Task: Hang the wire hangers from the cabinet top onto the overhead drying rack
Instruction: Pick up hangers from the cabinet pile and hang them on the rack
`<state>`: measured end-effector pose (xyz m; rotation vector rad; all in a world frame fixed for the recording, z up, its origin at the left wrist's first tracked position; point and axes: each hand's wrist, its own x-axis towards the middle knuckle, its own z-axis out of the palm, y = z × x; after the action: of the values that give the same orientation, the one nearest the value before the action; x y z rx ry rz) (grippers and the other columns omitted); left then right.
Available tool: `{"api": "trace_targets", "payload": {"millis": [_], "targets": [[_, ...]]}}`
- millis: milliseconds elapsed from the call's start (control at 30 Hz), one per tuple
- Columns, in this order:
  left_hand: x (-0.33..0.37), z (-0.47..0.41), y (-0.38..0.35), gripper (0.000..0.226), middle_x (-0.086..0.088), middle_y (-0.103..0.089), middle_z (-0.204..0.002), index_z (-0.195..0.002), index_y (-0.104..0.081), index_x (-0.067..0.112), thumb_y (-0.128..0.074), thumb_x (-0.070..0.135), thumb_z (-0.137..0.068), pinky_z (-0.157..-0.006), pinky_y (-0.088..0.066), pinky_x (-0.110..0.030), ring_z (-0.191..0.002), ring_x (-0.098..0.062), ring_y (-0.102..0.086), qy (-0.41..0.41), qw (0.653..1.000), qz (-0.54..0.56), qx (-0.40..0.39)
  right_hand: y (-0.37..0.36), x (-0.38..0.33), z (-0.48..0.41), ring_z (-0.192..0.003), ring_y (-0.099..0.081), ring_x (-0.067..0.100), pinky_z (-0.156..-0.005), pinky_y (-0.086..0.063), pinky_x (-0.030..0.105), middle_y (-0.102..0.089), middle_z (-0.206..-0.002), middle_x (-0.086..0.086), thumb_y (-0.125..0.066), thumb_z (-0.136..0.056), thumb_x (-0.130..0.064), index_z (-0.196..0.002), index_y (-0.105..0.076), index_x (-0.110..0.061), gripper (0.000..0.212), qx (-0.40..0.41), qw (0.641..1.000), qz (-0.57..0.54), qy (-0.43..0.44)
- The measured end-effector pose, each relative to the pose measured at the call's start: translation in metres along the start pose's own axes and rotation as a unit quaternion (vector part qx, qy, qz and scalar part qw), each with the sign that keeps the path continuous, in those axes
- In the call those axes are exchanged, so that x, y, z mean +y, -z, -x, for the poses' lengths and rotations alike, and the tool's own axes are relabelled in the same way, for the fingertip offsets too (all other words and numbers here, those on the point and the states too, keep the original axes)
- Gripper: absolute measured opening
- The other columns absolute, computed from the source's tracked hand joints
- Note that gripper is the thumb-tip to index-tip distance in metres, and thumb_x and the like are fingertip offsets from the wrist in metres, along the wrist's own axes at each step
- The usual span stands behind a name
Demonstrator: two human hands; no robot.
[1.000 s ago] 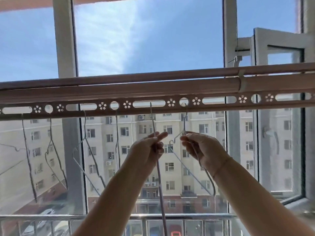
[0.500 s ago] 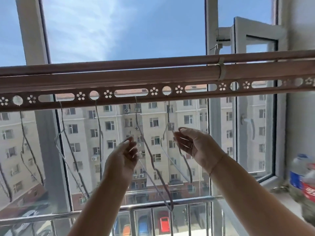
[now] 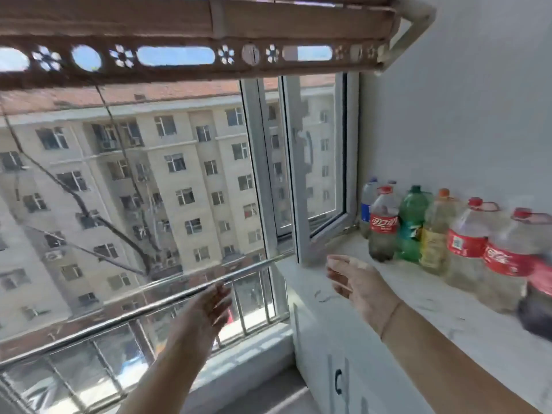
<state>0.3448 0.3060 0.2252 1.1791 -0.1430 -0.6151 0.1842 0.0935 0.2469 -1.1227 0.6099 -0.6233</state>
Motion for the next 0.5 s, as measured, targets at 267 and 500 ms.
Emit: {"api": "trace_targets", "payload": {"millis": [267,500], "targets": [[-0.139,0.001,-0.122,0.022,-0.006,-0.064,-0.102,-0.103,-0.061,0.011,-0.043,0.019,-0.095,-0.075,-0.040,-0.029,-0.090,-0.018,-0.058,0.150,0.980,-0.063,-0.112,0.190,0.058,0.028,-0.064,-0.043,0.013,-0.058,-0.029,0.024,-0.048,-0.071,0.002,-0.056,-0.088,-0.007,-0.083,-0.057,-0.016,0.010,0.150,0.985,0.041,-0.068],[-0.247,0.013,-0.191,0.020,-0.006,-0.063,-0.100,-0.093,-0.063,0.013,-0.044,0.017,-0.094,-0.067,-0.041,-0.028,-0.084,-0.018,-0.058,0.242,0.957,-0.102,-0.125,0.335,0.089,0.074,-0.072,-0.048,0.010,-0.065,-0.034,0.025,-0.053,-0.076,0.002,-0.056,-0.088,-0.008,-0.091,-0.058,-0.017,0.010,0.274,0.950,0.031,-0.145]]}}
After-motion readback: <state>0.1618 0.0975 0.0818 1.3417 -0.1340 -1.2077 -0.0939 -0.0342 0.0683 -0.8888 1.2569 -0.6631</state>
